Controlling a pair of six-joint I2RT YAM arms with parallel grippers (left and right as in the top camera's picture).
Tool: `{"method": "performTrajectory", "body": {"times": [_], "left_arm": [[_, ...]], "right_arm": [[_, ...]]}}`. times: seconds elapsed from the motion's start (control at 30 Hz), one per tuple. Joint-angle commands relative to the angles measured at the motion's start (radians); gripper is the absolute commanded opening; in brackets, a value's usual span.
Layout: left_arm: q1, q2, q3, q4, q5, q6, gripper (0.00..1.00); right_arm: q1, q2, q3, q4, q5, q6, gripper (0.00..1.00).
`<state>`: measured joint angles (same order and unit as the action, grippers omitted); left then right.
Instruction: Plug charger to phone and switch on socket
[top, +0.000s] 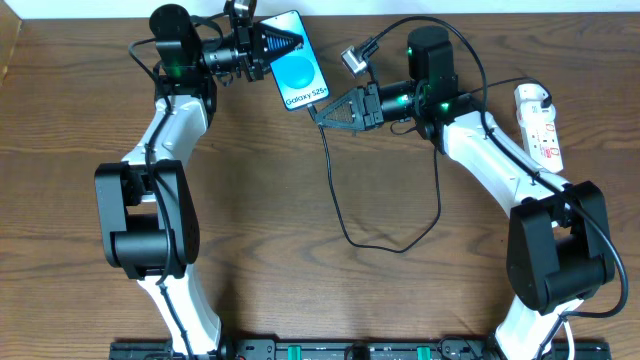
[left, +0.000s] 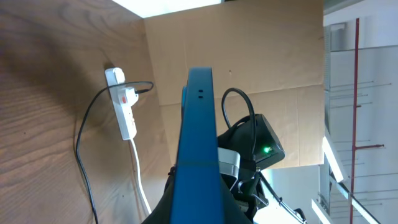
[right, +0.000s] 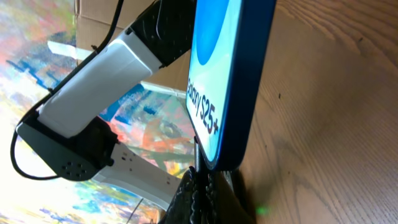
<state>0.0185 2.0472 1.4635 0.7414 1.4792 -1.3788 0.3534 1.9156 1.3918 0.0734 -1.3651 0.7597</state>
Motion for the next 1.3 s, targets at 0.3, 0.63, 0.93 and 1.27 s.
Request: {"method": "performTrajectory", "body": {"times": [0.3,0.63,0.93,1.27], "left_arm": [[-0.043,-0.022,0.013,0.008,0.079,0.035,0.07],[-0.042,-0.022,0.013,0.008,0.080,0.035,0.07],[-0.042,-0.022,0.013,0.008,0.080,0.035,0.07],[-0.041,-0.022,0.013,0.008,0.053,0.034,0.07]], "right_arm": [[0.015,-0.006,0.010,0.034,0.239,0.077,0.01],[0.014,-0.006,0.010,0.047,0.232,0.069,0.01],[-0.039,-0.006,0.010,0.047,0.119,0.027,0.22],[-0.012,-0.006,0.010,-0.032,0.045,-0.058,0.35]]}}
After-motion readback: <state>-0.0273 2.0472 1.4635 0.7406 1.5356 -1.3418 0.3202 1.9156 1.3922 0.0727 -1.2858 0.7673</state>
